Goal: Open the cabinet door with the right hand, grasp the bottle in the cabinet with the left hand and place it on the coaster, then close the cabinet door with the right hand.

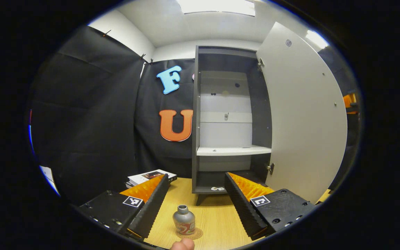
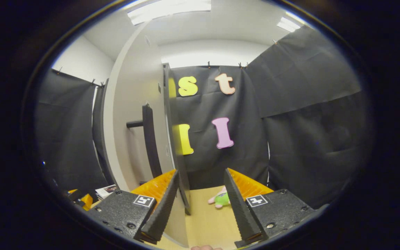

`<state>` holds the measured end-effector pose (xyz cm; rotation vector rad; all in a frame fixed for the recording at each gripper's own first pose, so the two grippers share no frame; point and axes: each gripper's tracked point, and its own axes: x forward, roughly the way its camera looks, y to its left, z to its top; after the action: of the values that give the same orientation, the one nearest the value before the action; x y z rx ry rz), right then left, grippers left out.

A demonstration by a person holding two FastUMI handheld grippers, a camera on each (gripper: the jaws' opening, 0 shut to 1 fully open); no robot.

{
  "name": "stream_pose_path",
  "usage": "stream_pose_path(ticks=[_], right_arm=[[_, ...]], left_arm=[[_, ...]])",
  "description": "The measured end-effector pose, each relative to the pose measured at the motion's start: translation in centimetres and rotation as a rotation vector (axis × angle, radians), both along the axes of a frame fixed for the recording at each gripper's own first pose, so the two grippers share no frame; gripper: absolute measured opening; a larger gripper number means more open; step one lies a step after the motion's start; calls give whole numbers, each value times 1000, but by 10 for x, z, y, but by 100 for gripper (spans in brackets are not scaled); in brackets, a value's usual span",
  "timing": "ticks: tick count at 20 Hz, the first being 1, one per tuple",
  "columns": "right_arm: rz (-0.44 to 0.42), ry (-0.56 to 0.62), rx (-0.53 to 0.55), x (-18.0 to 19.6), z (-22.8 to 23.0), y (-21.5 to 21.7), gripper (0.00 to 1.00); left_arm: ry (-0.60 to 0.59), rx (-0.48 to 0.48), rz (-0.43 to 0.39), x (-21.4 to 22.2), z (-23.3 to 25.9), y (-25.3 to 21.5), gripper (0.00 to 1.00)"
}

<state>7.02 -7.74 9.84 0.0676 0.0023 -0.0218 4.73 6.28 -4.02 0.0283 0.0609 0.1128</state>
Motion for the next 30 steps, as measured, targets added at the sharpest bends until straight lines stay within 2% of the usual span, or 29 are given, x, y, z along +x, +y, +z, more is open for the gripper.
stream_pose_path(ticks=[5, 10, 15, 19, 22, 23, 24, 30], right_arm=[[25, -10, 15, 6, -1, -2, 82], [55, 12, 2, 11, -4, 5, 81], [47, 5, -33, 7, -3, 11, 79], [93, 11, -24, 7, -5, 35, 77], [149, 16, -13, 7, -8, 59, 79], [172, 21, -10, 7, -10, 68, 77], [195, 22, -6, 7, -11, 78, 79], [296, 18, -12, 13, -14, 128, 79]], left_arm=[[-13, 6, 31, -14, 39, 22, 96], [-1, -20, 59, -24, 41, 36, 96], [-3, 4, 72, -30, 41, 41, 96], [2, 22, 51, -32, 36, 36, 96], [12, 21, 37, -34, 34, 34, 96], [14, 15, 30, -34, 32, 32, 96], [14, 10, 25, -35, 32, 30, 96], [10, 12, 38, -44, 30, 38, 96]])
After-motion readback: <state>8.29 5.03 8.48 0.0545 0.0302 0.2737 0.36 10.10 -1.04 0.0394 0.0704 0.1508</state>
